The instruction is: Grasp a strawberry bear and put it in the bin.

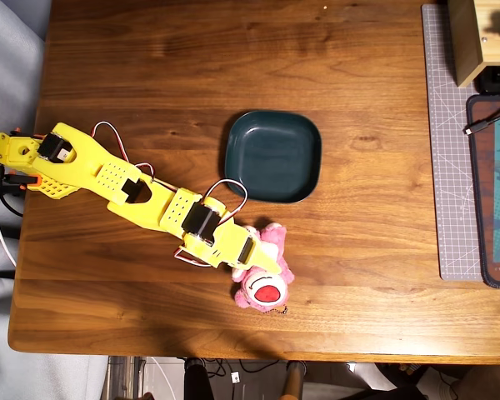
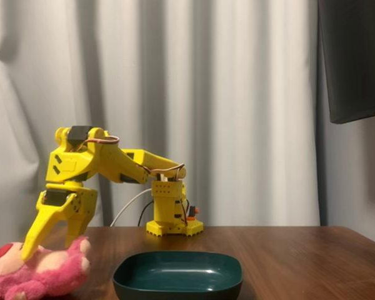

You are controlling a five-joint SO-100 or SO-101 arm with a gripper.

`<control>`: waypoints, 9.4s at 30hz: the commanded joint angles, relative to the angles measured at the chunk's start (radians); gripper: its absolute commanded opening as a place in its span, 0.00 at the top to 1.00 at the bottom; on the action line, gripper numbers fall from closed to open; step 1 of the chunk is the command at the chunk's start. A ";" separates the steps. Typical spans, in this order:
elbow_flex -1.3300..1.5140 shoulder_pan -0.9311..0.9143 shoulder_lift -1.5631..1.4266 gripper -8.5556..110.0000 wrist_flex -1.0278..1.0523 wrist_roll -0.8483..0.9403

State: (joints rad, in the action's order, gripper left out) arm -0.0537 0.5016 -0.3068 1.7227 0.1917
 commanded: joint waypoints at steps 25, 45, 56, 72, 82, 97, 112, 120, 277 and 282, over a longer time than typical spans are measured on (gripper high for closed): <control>-0.087 -0.067 0.049 0.66 0.014 -0.008; -0.078 -0.078 0.067 0.93 0.071 -0.008; -0.086 -0.071 0.037 0.93 0.071 -0.044; -0.078 -0.124 -0.181 0.93 0.072 -0.130; 0.029 -0.160 -0.483 0.93 0.072 -0.132; 0.331 -0.443 -0.785 0.93 0.072 -0.213; 0.302 -0.537 -0.753 0.90 0.071 -0.213; 0.308 -0.531 -0.747 0.84 0.071 -0.204; 3.111 -0.408 -3.074 0.92 -0.466 -0.137; 3.111 -0.408 -3.074 0.92 -0.466 -0.137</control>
State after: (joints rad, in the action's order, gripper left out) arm 3.0603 0.0844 -3.3517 1.2671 0.0660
